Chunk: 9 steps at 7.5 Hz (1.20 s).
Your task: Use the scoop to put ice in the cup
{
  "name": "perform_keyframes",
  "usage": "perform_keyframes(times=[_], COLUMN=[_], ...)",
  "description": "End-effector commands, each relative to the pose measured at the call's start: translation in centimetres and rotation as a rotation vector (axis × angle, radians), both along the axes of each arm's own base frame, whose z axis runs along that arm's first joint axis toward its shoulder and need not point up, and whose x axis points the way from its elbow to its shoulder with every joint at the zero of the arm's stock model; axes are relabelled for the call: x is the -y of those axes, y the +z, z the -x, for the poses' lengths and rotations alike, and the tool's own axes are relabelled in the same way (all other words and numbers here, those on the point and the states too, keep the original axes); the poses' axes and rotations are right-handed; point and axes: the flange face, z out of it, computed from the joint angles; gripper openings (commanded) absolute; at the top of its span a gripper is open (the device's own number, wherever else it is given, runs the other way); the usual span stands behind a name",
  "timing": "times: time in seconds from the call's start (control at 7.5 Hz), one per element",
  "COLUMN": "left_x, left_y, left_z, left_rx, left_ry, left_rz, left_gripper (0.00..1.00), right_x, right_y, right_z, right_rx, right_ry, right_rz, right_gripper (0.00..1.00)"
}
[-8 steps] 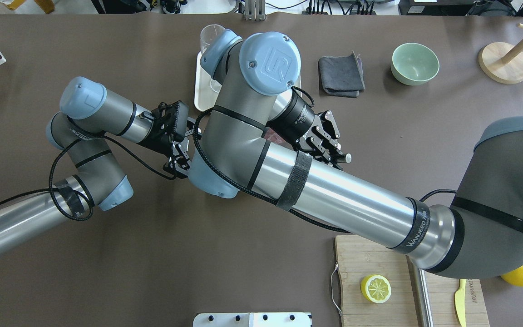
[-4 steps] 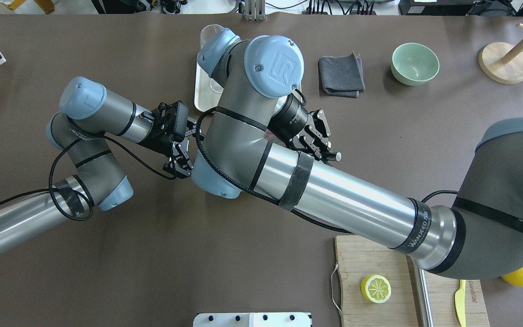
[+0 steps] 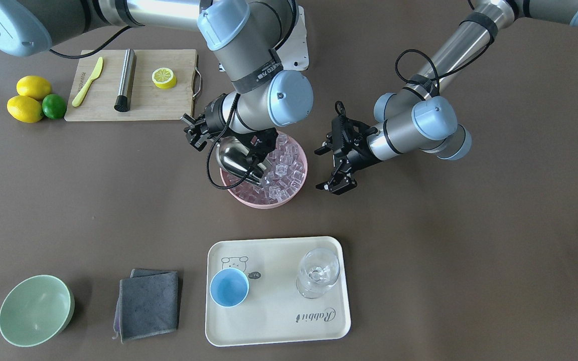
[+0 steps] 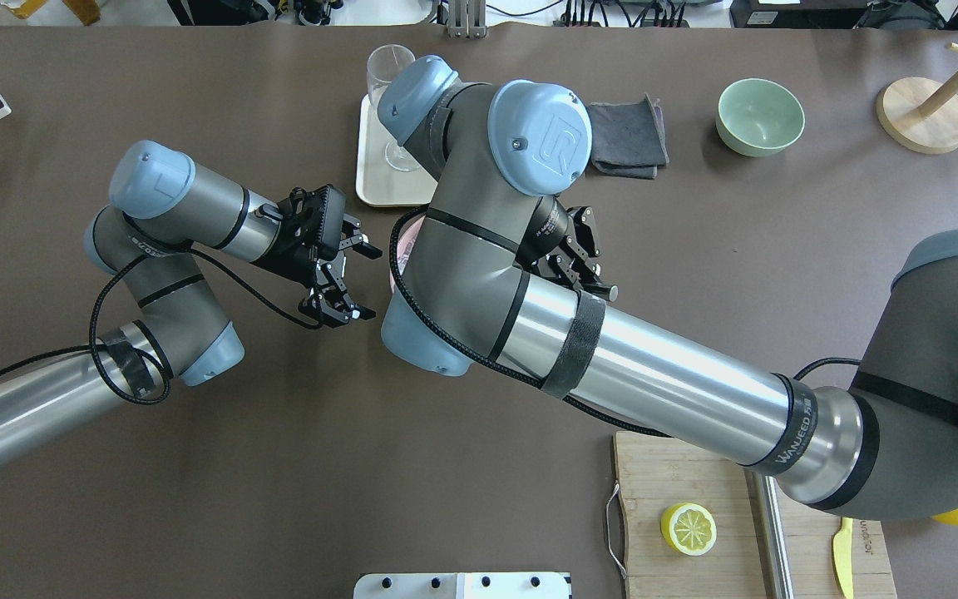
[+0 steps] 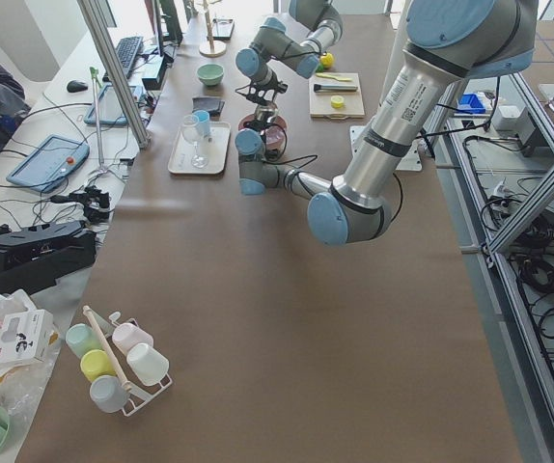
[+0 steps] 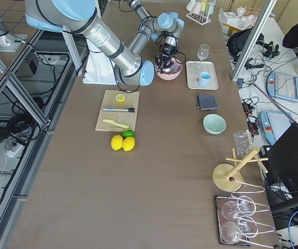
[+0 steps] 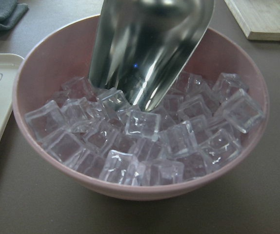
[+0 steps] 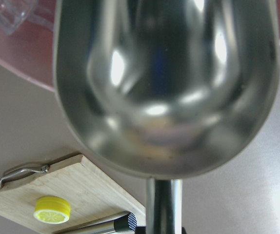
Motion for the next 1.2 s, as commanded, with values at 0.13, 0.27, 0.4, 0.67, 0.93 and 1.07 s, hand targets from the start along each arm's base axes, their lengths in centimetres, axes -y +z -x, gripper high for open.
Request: perform_keyframes(times=[0.13,0.27,0.4,0.67,0.93,1.07], left_x=[0.0,0.0,0.0,0.0,0.0,0.0], left_y=[0.0,0.0,0.0,0.0,0.0,0.1], left_z=[0.0,0.0,0.0,0.0,-0.1,-0.1], left_rx=[0.0,0.002,0.002,0.002,0.003,0.004], left_ry=[-0.001,-0.001,-0.001,-0.002,-0.001,-0.001], left_rz=[-0.001,0.0,0.0,0.0,0.001,0.002], left_gripper=[0.97,0.97,0.97,0.97,0.97,0.97], right_x=[0.0,0.0,-0.2,-1.1,-1.2,-1.0], right_y=[0.6,0.6,0.2,-0.1,0.7,1.2], right_z=[0.4,0.5,0.3,-0.8,-0.9,-0.6], right_rx=[0.076,0.091,0.101,0.133,0.191,0.2], right_ry=[0.069,0.091,0.102,0.121,0.153,0.182], right_rz=[-0.021,-0.028,-0.032,-0.037,-0.059,-0.06], right_gripper=[0.0,0.0,0.0,0.0,0.0,0.0])
